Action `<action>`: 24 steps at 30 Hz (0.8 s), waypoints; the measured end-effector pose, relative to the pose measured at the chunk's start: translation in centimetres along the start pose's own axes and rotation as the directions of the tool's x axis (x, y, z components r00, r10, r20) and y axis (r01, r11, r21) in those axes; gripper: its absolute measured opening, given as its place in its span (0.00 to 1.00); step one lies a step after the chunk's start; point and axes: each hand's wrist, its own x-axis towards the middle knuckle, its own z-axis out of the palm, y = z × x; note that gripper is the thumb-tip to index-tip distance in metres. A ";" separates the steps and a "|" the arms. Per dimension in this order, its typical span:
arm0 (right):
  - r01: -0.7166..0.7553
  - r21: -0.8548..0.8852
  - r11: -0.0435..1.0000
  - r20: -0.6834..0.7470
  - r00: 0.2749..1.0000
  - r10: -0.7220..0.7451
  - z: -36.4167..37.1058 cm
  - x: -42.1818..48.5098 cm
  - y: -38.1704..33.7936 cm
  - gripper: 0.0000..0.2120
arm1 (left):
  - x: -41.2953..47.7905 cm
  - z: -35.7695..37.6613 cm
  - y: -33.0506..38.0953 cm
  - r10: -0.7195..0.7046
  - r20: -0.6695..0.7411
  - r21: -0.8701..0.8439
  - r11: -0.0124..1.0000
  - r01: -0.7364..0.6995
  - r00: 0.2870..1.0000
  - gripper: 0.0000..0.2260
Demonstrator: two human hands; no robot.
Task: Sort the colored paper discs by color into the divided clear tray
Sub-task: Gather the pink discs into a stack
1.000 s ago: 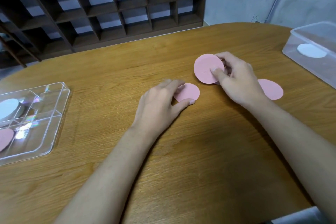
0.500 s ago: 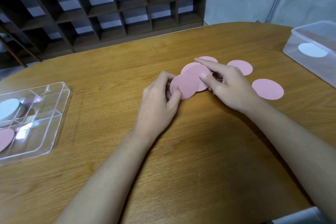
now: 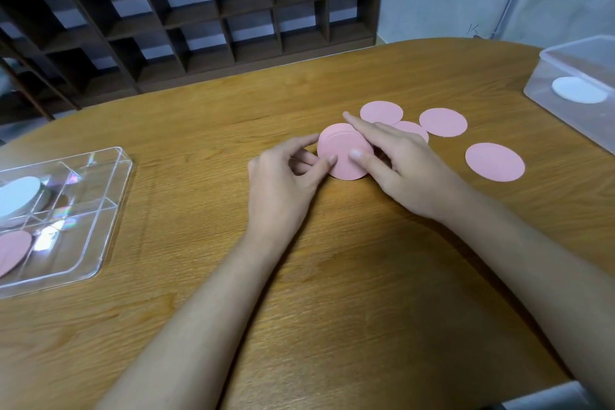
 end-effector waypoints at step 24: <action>-0.165 -0.052 0.985 -0.275 0.951 0.145 -8.3 -6.7 5.1 0.09 | -1.0 3.5 2.2 0.306 0.319 0.129 0.924 -0.361 0.897 0.14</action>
